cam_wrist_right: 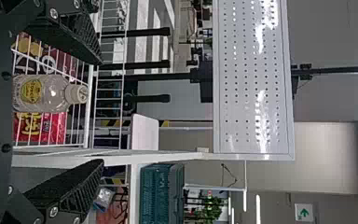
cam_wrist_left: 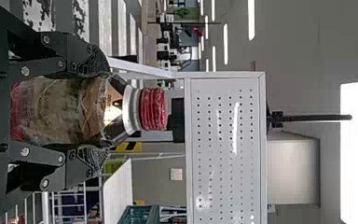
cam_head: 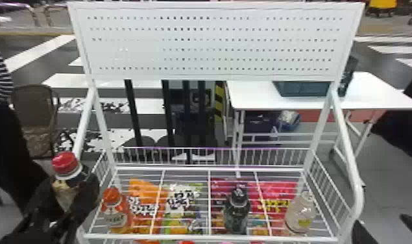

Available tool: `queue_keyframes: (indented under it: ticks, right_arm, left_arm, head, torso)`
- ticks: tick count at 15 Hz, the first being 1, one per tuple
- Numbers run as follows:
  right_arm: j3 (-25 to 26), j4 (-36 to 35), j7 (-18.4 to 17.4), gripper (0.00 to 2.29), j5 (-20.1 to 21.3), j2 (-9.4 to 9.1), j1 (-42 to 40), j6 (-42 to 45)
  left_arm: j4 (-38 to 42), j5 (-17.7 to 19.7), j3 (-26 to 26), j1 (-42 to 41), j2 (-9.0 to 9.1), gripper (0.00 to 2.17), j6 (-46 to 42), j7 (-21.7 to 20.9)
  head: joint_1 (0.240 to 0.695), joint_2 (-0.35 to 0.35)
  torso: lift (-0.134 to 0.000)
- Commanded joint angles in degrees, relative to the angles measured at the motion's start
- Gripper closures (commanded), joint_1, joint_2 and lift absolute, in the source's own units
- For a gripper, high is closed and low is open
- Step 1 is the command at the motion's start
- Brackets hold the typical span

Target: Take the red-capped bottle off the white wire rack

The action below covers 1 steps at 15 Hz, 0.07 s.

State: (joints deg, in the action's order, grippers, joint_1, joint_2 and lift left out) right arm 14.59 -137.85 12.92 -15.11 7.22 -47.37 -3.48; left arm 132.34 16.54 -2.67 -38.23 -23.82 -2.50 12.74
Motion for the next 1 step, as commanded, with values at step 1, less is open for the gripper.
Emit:
queue_keyframes:
  ticks: [1]
  right_arm:
    - [0.00, 0.04, 0.00, 0.14, 0.00, 0.08, -0.18, 0.00]
  left_arm:
    - [0.12, -0.02, -0.05, 0.00, 0.18, 1.34, 0.00, 0.09]
  head:
    - [0.499, 0.000]
  torso:
    - [0.000]
